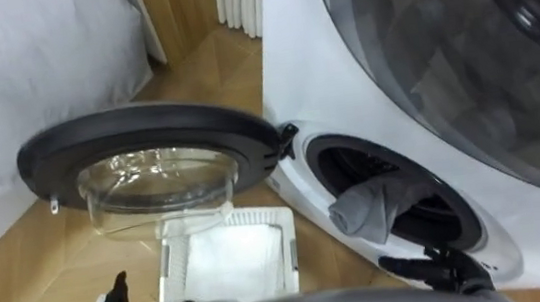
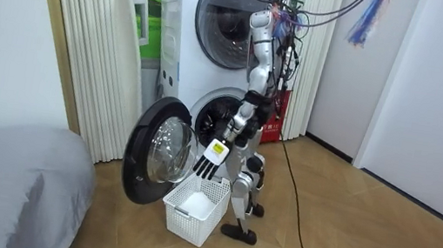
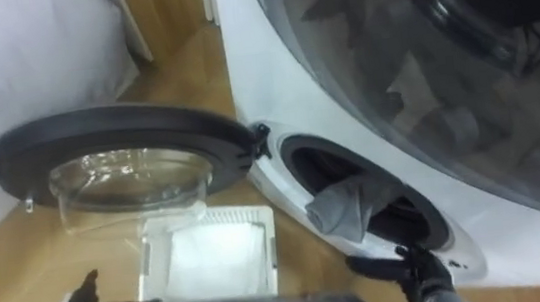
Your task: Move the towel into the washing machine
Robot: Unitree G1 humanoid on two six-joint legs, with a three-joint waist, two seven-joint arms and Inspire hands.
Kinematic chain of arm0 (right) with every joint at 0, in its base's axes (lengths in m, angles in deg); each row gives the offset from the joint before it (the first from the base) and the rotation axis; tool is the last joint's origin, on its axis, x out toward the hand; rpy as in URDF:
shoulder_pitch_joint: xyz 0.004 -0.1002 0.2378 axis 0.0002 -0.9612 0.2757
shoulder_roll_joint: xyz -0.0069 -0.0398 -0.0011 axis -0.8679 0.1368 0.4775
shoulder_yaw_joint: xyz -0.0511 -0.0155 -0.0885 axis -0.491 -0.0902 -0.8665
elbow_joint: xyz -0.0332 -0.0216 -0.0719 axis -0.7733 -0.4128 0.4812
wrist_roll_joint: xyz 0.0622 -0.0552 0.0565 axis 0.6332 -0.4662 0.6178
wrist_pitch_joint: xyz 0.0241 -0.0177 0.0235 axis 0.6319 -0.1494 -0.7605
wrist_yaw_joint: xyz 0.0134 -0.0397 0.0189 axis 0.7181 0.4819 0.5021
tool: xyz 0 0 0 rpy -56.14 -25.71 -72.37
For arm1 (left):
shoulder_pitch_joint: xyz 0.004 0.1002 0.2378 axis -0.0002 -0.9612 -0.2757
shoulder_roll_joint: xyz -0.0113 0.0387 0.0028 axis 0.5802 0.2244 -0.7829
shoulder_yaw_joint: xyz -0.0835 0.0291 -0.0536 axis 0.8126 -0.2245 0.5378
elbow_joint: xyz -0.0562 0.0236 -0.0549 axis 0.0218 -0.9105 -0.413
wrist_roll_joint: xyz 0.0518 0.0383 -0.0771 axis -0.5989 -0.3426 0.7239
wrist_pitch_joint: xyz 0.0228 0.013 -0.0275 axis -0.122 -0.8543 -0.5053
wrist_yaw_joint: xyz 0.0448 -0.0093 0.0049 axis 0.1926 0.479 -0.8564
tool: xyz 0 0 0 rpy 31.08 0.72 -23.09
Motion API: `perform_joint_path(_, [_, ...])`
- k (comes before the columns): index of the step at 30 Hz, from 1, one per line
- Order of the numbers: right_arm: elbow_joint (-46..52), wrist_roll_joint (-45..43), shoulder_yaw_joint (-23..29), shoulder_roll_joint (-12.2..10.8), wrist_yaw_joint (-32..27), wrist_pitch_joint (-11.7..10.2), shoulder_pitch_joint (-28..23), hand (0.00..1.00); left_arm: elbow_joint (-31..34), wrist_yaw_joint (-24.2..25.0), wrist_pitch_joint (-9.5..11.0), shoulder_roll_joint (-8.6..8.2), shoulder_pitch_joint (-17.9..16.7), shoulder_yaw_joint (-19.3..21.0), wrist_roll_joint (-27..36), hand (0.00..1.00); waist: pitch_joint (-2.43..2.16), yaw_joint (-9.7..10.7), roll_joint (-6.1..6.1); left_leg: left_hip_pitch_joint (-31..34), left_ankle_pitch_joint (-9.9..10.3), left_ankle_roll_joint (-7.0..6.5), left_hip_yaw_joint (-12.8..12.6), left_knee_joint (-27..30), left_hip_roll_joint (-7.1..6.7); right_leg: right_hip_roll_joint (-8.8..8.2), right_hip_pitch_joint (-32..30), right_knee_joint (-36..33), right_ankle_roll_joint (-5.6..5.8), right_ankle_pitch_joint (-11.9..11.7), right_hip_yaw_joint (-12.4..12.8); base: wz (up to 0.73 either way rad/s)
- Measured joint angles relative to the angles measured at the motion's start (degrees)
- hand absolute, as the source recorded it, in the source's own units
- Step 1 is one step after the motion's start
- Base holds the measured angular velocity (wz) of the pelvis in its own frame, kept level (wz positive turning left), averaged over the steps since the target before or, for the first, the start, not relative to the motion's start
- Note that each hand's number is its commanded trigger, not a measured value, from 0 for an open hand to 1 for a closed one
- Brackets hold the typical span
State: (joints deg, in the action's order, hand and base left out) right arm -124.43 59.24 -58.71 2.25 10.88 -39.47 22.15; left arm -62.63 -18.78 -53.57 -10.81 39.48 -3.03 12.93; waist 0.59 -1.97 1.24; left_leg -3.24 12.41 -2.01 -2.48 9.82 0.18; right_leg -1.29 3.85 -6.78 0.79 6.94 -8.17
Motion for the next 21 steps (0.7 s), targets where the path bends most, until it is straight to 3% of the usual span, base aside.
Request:
perform_joint_path(4, [-2.1, 1.0, -0.5, -0.1, 1.7, 1.9, -0.3, 0.00, -2.5, -0.6, -2.3, -0.71, -0.2, 0.4, -2.0, 0.00, -0.26, -0.1, -0.44, -0.1, 0.2, 0.04, 0.0, 0.1, -0.24, 0.05, 0.1, -0.1, -0.23, 0.5, 0.1, 0.00])
perform_joint_path(9, [-2.9, 3.2, -0.5, -0.1, 2.9, 3.3, -0.4, 0.00, -3.3, -0.4, -7.4, -1.27, -1.0, 0.6, -7.4, 0.00, -0.47, 0.1, -0.21, -0.7, 0.5, 0.58, 0.2, 0.9, 0.05, 0.41, 0.6, -0.1, -0.72, 1.2, -0.7, 0.06])
perform_joint_path(15, [-4.0, 3.5, 0.1, 0.0, 4.8, 5.2, -0.4, 0.00, -5.1, 2.0, -12.2, -1.52, -0.6, 2.1, -7.9, 0.00, -0.43, 0.1, 0.11, -2.5, 1.3, 1.03, 0.5, 0.5, 0.24, 0.54, 2.3, -0.1, -0.78, 2.4, -1.1, 0.02])
perform_joint_path(21, [-4.7, 3.4, 0.2, 0.0, 5.2, 6.6, 0.4, 0.00, -5.1, 2.8, -15.1, -1.50, 0.3, 2.6, -7.9, 0.00, -0.29, 0.1, 0.30, -3.0, 1.4, 1.08, 0.2, 0.5, 0.23, 0.50, 2.8, -0.1, -0.73, 2.5, -1.3, 0.00])
